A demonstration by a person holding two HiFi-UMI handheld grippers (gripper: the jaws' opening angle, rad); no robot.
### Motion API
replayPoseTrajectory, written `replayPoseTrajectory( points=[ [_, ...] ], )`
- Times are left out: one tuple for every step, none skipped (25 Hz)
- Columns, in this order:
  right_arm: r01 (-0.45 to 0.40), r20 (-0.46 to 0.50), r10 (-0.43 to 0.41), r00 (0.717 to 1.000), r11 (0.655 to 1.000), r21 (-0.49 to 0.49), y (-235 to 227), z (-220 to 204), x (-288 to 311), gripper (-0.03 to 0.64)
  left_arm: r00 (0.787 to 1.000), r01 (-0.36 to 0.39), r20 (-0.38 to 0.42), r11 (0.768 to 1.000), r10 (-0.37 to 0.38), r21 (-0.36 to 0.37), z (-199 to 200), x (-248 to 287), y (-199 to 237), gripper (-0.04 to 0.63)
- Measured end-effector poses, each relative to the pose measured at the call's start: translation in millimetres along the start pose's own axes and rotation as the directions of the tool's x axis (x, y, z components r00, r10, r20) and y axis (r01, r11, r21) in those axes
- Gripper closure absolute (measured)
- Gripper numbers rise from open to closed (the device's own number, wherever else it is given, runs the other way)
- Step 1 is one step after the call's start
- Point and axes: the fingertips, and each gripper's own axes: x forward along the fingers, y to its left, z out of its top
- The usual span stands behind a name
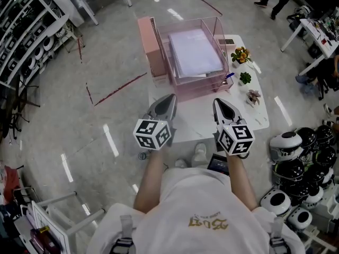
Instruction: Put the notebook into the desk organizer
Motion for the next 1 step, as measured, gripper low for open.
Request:
replayPoseTrajectory(
  points=[
    [0.000, -0.002, 0.000, 1.000, 1.000, -0.004, 1.1, -0.8, 0.2, 0.606, 1.000, 0.001, -0.001, 1.000, -0.001, 0.000, -0.4, 0.0, 0.0, 0.580]
  ],
)
